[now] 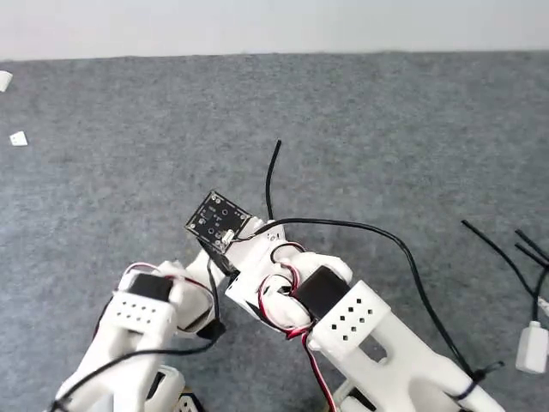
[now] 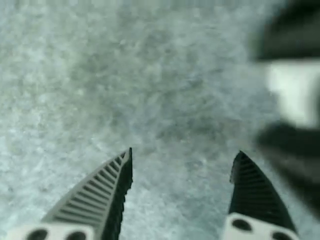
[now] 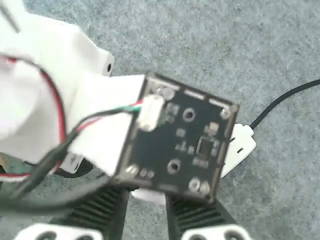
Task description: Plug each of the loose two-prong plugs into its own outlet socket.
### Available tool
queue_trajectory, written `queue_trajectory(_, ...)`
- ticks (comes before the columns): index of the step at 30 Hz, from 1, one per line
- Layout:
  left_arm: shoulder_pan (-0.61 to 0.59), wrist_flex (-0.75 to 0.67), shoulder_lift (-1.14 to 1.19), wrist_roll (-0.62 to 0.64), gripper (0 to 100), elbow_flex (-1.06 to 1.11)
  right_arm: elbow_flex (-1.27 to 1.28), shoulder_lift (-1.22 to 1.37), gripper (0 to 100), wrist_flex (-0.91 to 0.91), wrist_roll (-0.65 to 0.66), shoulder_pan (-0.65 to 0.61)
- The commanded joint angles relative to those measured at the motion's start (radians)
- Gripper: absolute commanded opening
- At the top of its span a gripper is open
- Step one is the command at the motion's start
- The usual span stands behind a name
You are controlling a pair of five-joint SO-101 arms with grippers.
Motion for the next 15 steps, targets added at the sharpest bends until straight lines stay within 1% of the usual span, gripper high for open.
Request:
queue_trajectory(1, 0.009, 0.008, -0.069, 0.034, 30, -0.001, -0.009, -0.022, 0.9, -0.019, 0.003, 0.002)
queue_trajectory(4, 0.009, -0.041, -0.071, 0.095, 30, 0.010, -0.009, -0.025, 0.9, -0.024, -0.014, 0.027)
queue_trajectory(6, -0.020, -0.109, -0.072, 0.144, 30, 0.024, -0.008, -0.022, 0.9, -0.056, -0.069, 0.082)
queue_trajectory(9, -0.121, -0.236, -0.077, 0.264, 30, 0.048, 0.015, -0.016, 0.9, -0.145, -0.138, 0.216)
queue_trajectory(11, -0.207, -0.313, -0.078, 0.358, 30, 0.053, 0.044, -0.016, 0.9, -0.225, -0.169, 0.278)
queue_trajectory(13, -0.276, -0.393, -0.078, 0.448, 30, 0.054, 0.083, -0.016, 0.9, -0.308, -0.203, 0.306)
queue_trajectory(15, -0.321, -0.460, -0.078, 0.545, 30, 0.056, 0.118, -0.016, 0.9, -0.378, -0.242, 0.314)
